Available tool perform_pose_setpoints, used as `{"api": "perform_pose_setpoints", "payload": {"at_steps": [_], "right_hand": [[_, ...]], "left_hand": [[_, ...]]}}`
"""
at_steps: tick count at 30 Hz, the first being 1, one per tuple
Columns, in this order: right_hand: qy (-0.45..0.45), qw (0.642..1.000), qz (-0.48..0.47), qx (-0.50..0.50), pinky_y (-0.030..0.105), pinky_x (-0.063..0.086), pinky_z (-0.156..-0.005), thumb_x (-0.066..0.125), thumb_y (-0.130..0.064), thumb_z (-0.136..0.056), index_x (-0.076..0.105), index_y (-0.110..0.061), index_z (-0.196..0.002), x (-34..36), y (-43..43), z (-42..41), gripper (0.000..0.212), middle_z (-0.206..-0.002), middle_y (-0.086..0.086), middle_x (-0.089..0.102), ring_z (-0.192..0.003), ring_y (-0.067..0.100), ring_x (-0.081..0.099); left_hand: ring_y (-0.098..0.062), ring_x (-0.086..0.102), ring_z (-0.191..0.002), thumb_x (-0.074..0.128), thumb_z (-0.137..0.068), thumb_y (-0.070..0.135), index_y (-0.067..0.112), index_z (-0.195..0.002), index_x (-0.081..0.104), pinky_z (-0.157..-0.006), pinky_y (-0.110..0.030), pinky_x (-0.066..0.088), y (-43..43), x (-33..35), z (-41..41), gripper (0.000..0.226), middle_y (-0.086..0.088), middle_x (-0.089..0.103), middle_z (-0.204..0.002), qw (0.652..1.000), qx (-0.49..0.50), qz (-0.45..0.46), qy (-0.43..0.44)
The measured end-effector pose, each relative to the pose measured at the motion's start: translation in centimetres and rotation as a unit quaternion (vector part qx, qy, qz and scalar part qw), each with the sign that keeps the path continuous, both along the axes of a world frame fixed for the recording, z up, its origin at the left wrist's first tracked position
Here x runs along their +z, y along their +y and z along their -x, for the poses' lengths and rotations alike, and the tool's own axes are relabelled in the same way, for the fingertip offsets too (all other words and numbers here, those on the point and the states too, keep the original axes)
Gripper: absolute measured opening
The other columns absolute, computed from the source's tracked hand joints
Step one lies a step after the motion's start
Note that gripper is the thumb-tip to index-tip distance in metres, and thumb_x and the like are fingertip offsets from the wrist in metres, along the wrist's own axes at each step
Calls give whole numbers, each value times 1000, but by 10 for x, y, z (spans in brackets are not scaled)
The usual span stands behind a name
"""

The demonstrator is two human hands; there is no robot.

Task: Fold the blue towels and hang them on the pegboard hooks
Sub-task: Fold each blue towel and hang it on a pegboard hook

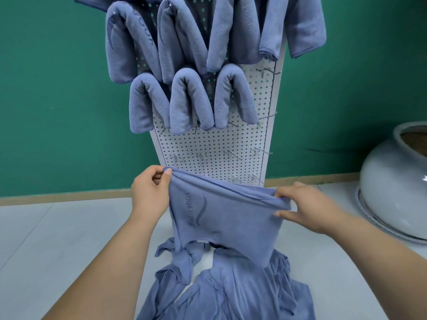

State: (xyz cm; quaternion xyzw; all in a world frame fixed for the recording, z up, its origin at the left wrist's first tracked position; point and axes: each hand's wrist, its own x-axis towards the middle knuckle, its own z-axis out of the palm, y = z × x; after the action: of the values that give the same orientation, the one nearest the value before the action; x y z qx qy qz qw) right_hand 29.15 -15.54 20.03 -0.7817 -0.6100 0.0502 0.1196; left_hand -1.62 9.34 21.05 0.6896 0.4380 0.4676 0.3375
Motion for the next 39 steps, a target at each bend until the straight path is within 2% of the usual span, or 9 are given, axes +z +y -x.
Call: {"api": "perform_pose_setpoints", "payload": {"at_steps": [5, 9, 12, 18, 25, 32, 34, 36, 39], "right_hand": [[-69, 989, -129, -22, 35, 51, -69, 71, -50, -94, 70, -39, -110, 13, -1, -5, 20, -95, -24, 60, -89, 10, 50], [37, 984, -170, -28, 39, 56, -76, 67, -61, -90, 71, -39, -92, 18, -4, -8, 23, -84, -23, 67, -85, 5, 60], [126, 971, -202, -18, 38, 52, -81, 76, -55, -85, 74, -37, -78, 24, -7, -7, 19, -92, -17, 66, -92, 12, 63], [-74, 987, -100, -106, 36, 51, -72, 60, -61, -94, 75, -45, -95, 19, -9, -17, 22, -111, -22, 54, -102, 12, 50], [68, 952, -260, -147, 32, 57, -75, 83, -32, -89, 84, -31, -88, 39, -11, -9, 1, -87, -19, 76, -78, 5, 72], [-54, 939, -282, -186, 41, 59, -70, 83, -21, -89, 78, -20, -112, 29, -12, -16, 24, -88, -1, 76, -75, 26, 72], [-73, 944, -263, -186, 41, 57, -70, 77, -19, -94, 78, -18, -106, 26, -11, -19, 12, -88, 1, 71, -77, 29, 68], [-8, 949, -250, -191, 41, 56, -76, 71, -21, -99, 75, -20, -98, 24, -10, -21, 4, -91, -2, 68, -80, 25, 66], [313, 891, -243, -223, 40, 54, -93, 60, -27, -106, 71, -15, -98, 31, -9, -17, 18, -101, 1, 74, -94, 18, 67]], "left_hand": [[-12, 65, -81, 68, -102, 25, 23, -94, 71, -75, -27, 52, 4, -6, 4, 9, 6, 71, -85, 999, 20, 0, 24], [-11, 65, -81, 68, -101, 24, 24, -99, 73, -72, -21, 48, 5, -7, 3, 5, 7, 71, -86, 999, 26, -8, 41], [-12, 66, -80, 70, -100, 24, 26, -100, 74, -73, -27, 51, 6, -8, 2, 4, 8, 71, -85, 999, 28, -11, 44], [-14, 67, -83, 72, -99, 27, 25, -99, 76, -78, -31, 53, 7, -8, 3, 5, 9, 73, -86, 999, 39, 1, 28], [-10, 67, -79, 74, -98, 24, 27, -96, 78, -71, -23, 50, 4, -6, 4, 5, 10, 73, -84, 998, 35, 3, 55], [-7, 70, -88, 76, -97, 27, 26, -98, 77, -82, -25, 53, -3, 1, 1, 3, 10, 76, -91, 998, -39, 39, 17], [-4, 69, -87, 75, -98, 27, 23, -101, 76, -82, -23, 52, -7, 4, 0, 5, 7, 77, -95, 995, -68, 70, -7], [-5, 66, -84, 72, -100, 27, 20, -102, 74, -80, -23, 50, -10, 6, -1, 8, 0, 76, -97, 989, -92, 114, -32], [-16, 62, -84, 63, -105, 31, 15, -102, 70, -86, -37, 51, -9, 6, -4, 18, -11, 74, -97, 975, -115, 177, -61]]}}
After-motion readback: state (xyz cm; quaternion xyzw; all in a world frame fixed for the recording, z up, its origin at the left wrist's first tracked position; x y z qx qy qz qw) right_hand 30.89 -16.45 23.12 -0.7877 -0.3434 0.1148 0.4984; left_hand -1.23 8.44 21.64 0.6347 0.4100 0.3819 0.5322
